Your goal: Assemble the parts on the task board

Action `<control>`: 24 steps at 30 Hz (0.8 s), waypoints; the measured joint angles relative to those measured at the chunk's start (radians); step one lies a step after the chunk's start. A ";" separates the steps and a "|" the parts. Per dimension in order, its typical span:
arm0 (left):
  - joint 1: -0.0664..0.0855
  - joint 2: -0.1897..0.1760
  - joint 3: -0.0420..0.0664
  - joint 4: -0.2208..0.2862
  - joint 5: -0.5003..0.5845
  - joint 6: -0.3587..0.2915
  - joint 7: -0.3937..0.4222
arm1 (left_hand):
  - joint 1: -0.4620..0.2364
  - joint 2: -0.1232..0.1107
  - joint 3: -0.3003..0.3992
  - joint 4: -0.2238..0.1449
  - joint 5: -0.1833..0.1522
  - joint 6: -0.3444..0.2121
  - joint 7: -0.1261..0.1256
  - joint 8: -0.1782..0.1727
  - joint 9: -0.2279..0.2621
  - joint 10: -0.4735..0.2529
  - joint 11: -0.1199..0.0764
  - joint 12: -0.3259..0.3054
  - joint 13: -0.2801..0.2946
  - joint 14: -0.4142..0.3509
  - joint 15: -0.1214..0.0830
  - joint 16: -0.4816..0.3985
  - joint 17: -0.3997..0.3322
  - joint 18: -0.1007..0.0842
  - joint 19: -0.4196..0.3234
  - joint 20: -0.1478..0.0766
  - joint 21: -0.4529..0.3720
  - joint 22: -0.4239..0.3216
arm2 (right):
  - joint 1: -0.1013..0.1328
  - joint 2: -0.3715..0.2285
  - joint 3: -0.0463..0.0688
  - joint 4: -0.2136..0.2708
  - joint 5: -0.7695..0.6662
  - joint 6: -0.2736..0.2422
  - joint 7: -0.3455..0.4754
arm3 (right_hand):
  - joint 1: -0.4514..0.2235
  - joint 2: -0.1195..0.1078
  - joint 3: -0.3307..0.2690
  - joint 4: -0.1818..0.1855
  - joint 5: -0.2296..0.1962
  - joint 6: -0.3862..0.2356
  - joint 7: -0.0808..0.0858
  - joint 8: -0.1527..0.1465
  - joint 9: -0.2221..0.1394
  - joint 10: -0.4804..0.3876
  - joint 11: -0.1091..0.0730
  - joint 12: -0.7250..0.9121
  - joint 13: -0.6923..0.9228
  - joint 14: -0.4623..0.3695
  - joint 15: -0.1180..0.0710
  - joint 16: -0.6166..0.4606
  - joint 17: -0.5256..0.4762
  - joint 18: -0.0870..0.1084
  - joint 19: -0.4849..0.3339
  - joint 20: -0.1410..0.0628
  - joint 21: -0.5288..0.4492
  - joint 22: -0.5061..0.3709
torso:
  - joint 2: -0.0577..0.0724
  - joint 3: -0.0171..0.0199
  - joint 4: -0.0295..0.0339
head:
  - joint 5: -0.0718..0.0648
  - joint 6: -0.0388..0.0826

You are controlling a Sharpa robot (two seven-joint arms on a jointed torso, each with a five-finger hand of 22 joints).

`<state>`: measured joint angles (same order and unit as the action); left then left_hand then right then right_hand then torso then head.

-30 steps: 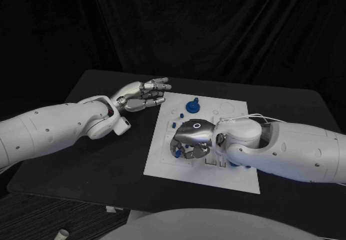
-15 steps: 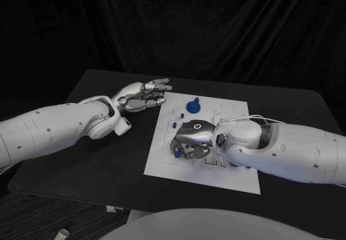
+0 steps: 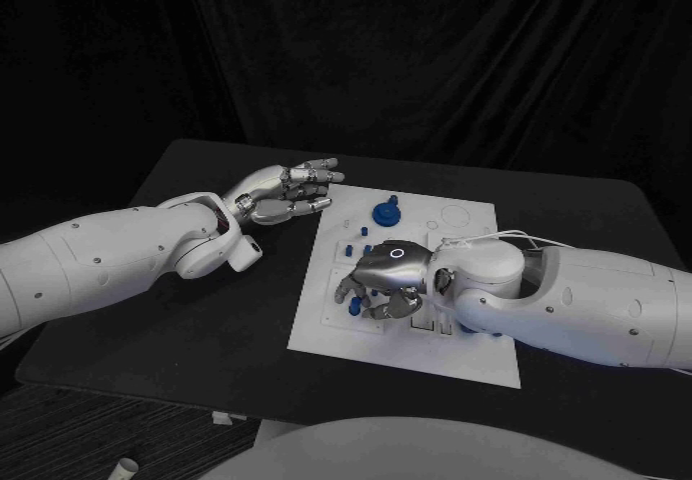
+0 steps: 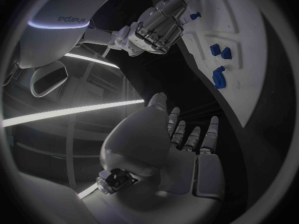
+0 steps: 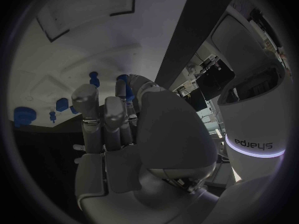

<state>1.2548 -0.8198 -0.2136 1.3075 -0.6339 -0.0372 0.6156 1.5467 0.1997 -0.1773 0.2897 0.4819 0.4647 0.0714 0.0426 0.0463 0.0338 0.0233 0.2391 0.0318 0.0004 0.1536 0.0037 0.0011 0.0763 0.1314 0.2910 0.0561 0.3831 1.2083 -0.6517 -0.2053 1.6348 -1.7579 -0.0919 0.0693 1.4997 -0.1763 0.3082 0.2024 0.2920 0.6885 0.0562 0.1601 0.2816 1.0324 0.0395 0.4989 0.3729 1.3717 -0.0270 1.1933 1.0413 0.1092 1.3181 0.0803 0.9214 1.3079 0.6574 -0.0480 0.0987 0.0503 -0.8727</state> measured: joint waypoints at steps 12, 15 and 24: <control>-0.001 -0.001 0.000 0.000 0.000 0.003 -0.003 | 0.000 0.000 0.001 -0.001 0.000 0.004 0.000 0.003 0.000 0.000 0.000 0.000 0.000 0.000 0.000 0.000 0.000 0.000 0.000 0.000 0.000 0.000 | 0.000 -0.047 0.000 0.023 0.000 -0.034 -0.005 | 0.002 0.000 -0.079 0.059 -0.061 -0.144 -0.040 -0.043 -0.081 0.000 0.000 -0.006 -0.002 -0.003 0.004 0.000 0.000 0.000 0.000 0.000 -0.009 0.000 | 0.000 0.0003 -0.0004 | 0.002 0.000; -0.001 -0.003 0.000 0.001 0.000 0.003 -0.004 | 0.000 0.000 0.003 -0.003 0.000 0.007 0.000 0.004 0.001 0.000 0.000 0.000 0.000 0.000 0.000 0.000 0.000 0.000 0.000 0.000 0.000 0.000 | 0.006 -0.071 -0.001 0.037 0.000 -0.059 -0.005 | 0.019 0.003 -0.100 0.081 -0.065 -0.155 -0.043 -0.047 -0.093 0.008 0.000 -0.006 -0.002 -0.003 0.004 0.007 0.005 0.000 0.001 0.001 -0.009 0.000 | 0.000 0.0003 -0.0004 | 0.003 0.000; -0.001 -0.004 0.000 0.002 0.000 0.004 -0.004 | 0.000 0.000 0.003 -0.003 0.000 0.007 0.000 0.004 0.001 0.000 0.000 0.000 0.000 0.000 0.000 0.000 0.000 0.000 0.000 0.000 0.000 0.000 | 0.061 -0.165 0.000 0.097 0.005 -0.183 0.008 | 0.006 0.018 -0.126 0.090 -0.095 -0.029 -0.020 0.009 -0.087 0.058 -0.022 0.006 0.004 0.032 -0.016 0.042 0.042 0.000 0.045 -0.012 0.063 0.000 | -0.001 0.0005 -0.0004 | -0.002 0.000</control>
<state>1.2535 -0.8241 -0.2136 1.3092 -0.6339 -0.0337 0.6113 1.5467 0.1997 -0.1745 0.2868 0.4819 0.4721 0.0716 0.0466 0.0471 0.0338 0.0233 0.2390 0.0317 0.0004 0.1537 0.0037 0.0015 0.0763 0.1313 0.2910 0.0561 0.3832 1.2689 -0.8170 -0.2054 1.7319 -1.7531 -0.2751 0.0772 1.5060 -0.1582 0.1821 0.2924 0.1966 0.6590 0.0360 0.1690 0.1949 1.0905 0.0175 0.5051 0.3766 1.4032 -0.0432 1.2354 1.0831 0.1093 1.3629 0.0681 0.9842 1.3076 0.6568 -0.0476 0.0983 0.0480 -0.8727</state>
